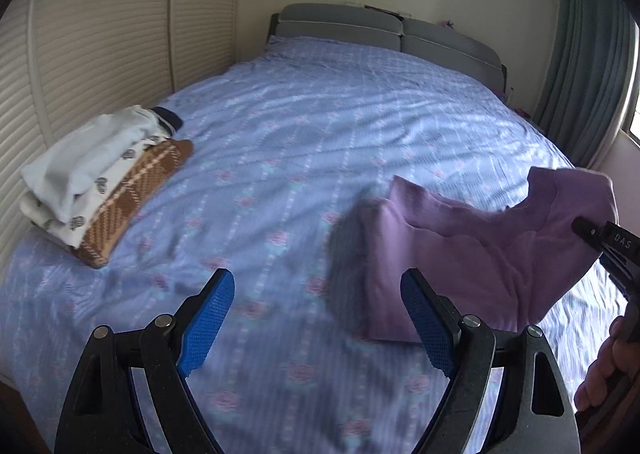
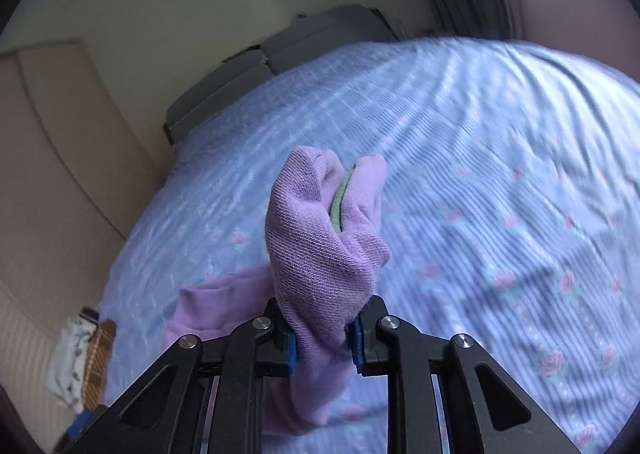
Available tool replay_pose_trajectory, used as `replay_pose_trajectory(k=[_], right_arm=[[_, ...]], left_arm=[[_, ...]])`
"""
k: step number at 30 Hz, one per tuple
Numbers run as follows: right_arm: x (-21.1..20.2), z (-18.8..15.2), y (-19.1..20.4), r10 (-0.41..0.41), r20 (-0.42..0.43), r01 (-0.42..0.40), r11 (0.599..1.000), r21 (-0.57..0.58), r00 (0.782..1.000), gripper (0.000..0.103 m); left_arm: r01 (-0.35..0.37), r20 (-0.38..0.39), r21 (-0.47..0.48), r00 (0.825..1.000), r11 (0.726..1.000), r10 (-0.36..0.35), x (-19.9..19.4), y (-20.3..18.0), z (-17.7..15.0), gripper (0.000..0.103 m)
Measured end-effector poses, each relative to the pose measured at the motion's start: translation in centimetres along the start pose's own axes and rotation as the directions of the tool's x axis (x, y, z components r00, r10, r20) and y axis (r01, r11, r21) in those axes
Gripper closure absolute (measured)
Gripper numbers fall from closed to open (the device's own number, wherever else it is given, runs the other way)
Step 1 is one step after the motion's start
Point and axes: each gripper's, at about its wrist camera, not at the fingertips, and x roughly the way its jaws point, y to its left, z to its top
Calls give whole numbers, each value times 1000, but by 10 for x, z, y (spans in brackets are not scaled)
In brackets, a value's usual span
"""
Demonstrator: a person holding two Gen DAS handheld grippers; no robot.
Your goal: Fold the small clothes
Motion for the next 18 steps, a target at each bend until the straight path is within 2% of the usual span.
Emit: replay_pose_trajectory(k=[4,6,9,10,12,15,18], right_arm=[[-10,-11,67,12,53,-2,983,-185,999,82],[-10,-26,103,11,69,11,950,-313,998,82],[4,-65,150,-24,64,54,852,-520,998,82],[13,-83,163,-45,47,64,805,-590,998,82],[25,-111,175,-86,21,77,731,-678,996,82],[42,-150,186,-164,19,117,618,-777,986,82],[51,-174,186,-207,25,136,542,-829,978,81]], left_arm=[[-43,29,-27,999,999,44,-12,35,4,18],[-59,34,-38,998,998,60,-15,50,4,18],[-85,29,-59,996,995,86,-17,75,0,18],[-90,26,-65,995,994,92,-17,81,-1,18],[-100,16,-82,995,992,101,-15,96,-5,18],[-109,-6,-108,994,988,109,-10,113,-13,18],[-109,-20,-128,994,986,107,-5,125,-18,18]])
